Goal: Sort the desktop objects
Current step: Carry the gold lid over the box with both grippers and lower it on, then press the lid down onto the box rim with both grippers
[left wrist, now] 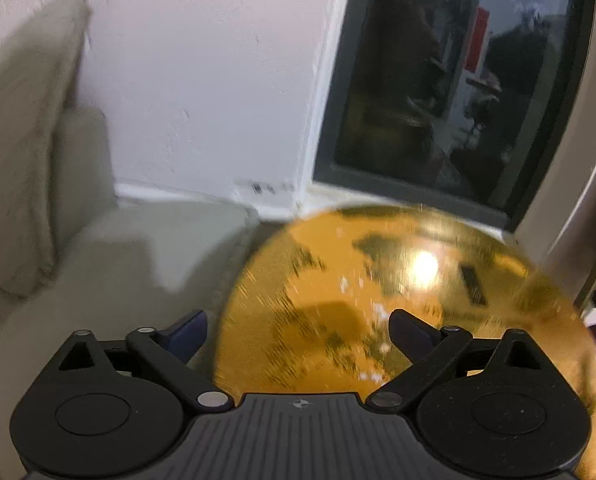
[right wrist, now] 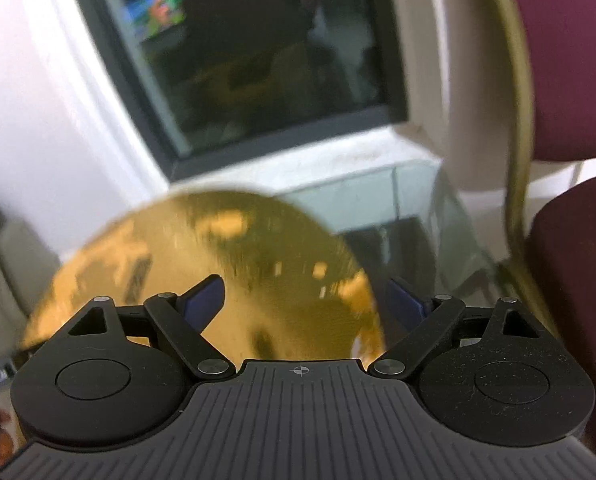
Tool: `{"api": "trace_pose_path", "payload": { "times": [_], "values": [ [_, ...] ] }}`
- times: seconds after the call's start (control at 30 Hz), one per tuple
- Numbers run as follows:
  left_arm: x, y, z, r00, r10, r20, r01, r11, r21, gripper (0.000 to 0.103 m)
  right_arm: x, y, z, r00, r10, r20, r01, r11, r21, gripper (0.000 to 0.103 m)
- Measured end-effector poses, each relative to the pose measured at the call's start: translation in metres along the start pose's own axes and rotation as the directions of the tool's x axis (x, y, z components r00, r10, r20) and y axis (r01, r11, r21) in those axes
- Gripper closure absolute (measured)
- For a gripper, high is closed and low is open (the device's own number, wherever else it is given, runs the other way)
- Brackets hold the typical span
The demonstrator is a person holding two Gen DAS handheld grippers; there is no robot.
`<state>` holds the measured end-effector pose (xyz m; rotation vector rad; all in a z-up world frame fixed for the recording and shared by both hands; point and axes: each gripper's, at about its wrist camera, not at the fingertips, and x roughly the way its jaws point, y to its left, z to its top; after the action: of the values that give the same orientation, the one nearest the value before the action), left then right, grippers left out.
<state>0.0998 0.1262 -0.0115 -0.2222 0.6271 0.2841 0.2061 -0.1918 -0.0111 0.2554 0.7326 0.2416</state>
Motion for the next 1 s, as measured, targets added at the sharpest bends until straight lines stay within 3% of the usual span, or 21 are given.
{"api": "trace_pose_path", "payload": {
  "times": [0.2,0.33,0.5,0.7,0.87,1.0],
  "values": [
    [-0.062,-0.015,0.01,0.989,0.09,-0.114,-0.082,0.994,0.072,0.001,-0.076,0.002,-0.003,0.998,0.054,0.008,-0.054,0.998,-0.04,0.006],
    [-0.099,-0.021,-0.018,0.978,0.104,-0.182,-0.089,0.992,0.084,0.001,-0.119,0.0,-0.035,0.995,0.094,-0.042,-0.095,0.995,-0.034,0.005],
    [-0.132,-0.03,-0.06,0.959,0.102,-0.264,-0.053,0.981,0.187,0.001,-0.154,0.002,-0.081,0.982,0.097,-0.161,-0.095,0.995,0.022,0.005],
    [-0.152,-0.03,-0.091,0.923,0.151,-0.354,-0.066,0.968,0.241,0.001,-0.185,0.01,-0.117,0.973,0.079,-0.218,-0.085,0.996,-0.014,0.005],
    [-0.167,-0.022,-0.085,0.941,0.165,-0.296,-0.1,0.97,0.221,0.001,-0.204,0.008,-0.119,0.978,0.09,-0.187,-0.094,0.995,-0.012,0.005],
    [-0.172,-0.02,-0.078,0.945,0.168,-0.28,-0.115,0.974,0.195,0.001,-0.208,0.008,-0.116,0.983,0.091,-0.158,-0.094,0.995,-0.013,0.005]
  ]
}}
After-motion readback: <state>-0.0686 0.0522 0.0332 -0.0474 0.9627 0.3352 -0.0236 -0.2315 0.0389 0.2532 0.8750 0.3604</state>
